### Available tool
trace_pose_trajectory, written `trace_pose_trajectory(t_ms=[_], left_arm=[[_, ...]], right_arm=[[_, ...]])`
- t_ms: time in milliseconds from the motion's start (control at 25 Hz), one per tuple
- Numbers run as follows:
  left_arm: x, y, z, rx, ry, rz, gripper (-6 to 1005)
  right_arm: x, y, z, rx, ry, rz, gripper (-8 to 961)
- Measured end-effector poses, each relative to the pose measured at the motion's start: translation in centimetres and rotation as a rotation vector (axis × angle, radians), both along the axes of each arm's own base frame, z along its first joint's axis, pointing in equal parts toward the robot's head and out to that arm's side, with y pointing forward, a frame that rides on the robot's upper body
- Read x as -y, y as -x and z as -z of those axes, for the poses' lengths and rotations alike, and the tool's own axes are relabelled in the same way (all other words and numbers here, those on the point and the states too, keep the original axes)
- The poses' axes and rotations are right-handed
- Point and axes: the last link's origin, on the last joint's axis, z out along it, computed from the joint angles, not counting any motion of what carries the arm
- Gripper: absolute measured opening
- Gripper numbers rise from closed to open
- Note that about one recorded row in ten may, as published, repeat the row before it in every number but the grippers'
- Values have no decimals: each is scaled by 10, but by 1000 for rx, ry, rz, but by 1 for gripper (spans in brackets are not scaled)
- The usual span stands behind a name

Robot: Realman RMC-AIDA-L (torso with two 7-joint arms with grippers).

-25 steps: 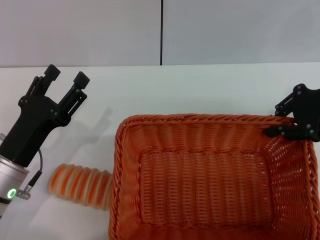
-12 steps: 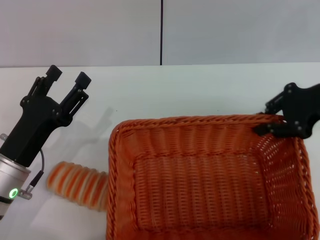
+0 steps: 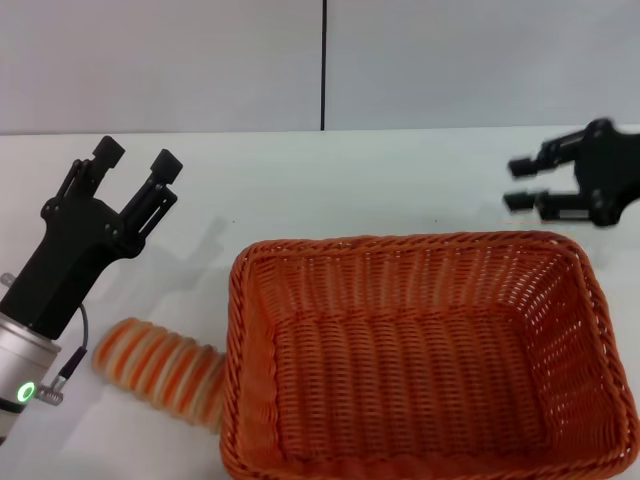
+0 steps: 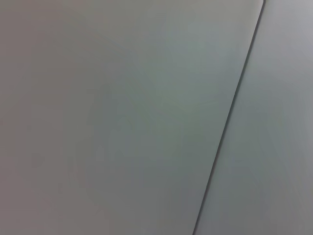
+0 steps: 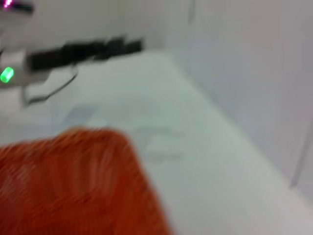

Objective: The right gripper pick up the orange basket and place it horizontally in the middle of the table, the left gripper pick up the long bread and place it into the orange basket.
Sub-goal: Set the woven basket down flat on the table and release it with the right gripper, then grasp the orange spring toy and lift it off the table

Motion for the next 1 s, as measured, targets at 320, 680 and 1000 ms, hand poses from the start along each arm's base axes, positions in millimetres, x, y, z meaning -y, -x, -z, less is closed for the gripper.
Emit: trace_pose_trajectory(t_ms=[320, 680, 1000], left_arm=[[-3, 15, -21, 20, 26, -9, 775], [-12, 42, -58, -35, 242, -39, 772], [-3, 55, -70, -151, 421, -23, 770]], right_arm=[[24, -38, -32, -321, -348, 114, 399], [82, -115, -45, -566, -738, 419, 398], [108, -135, -54, -677, -888, 518, 398]])
